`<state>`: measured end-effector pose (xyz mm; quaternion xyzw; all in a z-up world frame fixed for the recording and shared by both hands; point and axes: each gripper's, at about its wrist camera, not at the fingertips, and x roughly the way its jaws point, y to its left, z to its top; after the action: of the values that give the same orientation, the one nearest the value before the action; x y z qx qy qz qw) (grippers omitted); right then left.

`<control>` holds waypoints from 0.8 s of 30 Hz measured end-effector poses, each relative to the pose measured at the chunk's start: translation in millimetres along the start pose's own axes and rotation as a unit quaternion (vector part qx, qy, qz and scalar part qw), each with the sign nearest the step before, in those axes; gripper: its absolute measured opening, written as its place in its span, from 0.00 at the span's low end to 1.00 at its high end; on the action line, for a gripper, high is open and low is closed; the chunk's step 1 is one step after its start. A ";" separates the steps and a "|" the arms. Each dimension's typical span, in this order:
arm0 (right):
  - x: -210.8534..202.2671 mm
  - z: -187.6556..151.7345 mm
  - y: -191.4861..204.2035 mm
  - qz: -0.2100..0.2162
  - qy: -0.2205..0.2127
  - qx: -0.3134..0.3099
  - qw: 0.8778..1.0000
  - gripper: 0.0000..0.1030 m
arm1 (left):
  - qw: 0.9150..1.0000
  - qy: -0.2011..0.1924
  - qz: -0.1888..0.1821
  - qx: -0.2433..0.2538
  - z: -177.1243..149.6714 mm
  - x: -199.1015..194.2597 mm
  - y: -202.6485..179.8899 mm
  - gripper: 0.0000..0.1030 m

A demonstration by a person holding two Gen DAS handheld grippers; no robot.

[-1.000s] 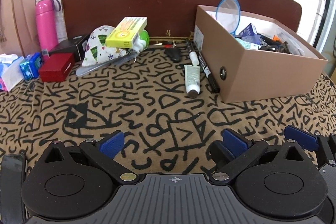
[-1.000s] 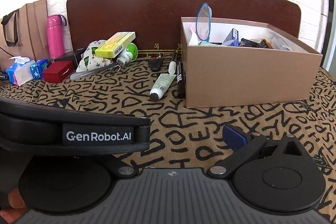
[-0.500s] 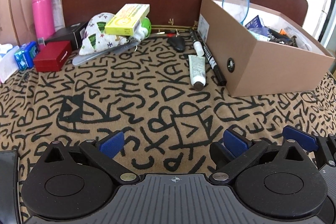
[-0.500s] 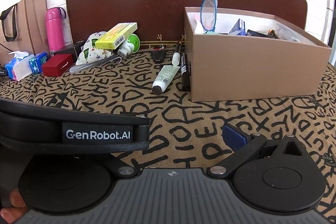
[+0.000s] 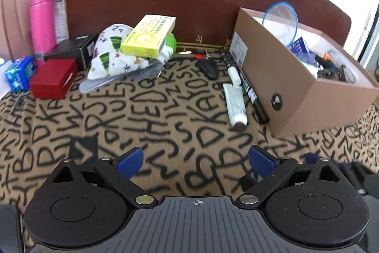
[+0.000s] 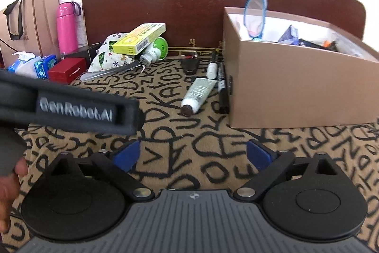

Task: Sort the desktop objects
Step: 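Withdraw the left gripper and move it toward the white tube, then grasp the white tube with the left gripper and lift it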

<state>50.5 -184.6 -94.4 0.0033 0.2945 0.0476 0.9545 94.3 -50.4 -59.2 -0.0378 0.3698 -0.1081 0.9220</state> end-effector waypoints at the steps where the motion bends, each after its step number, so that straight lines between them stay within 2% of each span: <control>1: 4.7 2.1 1.3 0.002 0.002 -0.001 1.000 0.85 | 1.000 0.003 -0.008 0.000 4.7 3.8 1.4 0.92; 10: 48.7 20.0 9.3 -0.009 0.002 -0.013 1.000 0.61 | 0.997 0.042 -0.067 0.005 34.8 52.0 -0.6 0.75; 15: 60.9 23.7 11.5 -0.019 -0.004 -0.014 1.000 0.56 | 0.993 0.060 -0.096 0.023 46.6 77.5 -9.6 0.63; 18: 66.5 24.5 11.8 -0.030 -0.004 -0.007 1.000 0.49 | 0.991 0.071 -0.104 0.033 52.3 90.6 -14.6 0.57; 22: 71.4 25.8 8.3 -0.043 -0.002 0.006 0.999 0.45 | 0.988 0.087 -0.116 0.048 58.1 104.7 -19.8 0.53; 23: 72.8 26.1 7.4 -0.045 0.001 0.008 0.999 0.45 | 0.987 0.092 -0.119 0.052 58.9 108.2 -21.0 0.49; 24: 74.5 26.2 6.1 -0.045 0.003 0.010 0.999 0.44 | 0.986 0.097 -0.123 0.056 58.9 111.6 -22.1 0.38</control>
<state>125.9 -171.1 -114.4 -0.0002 0.2978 0.0014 0.9546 209.7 -97.9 -88.4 -0.0212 0.4433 -0.2444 0.8621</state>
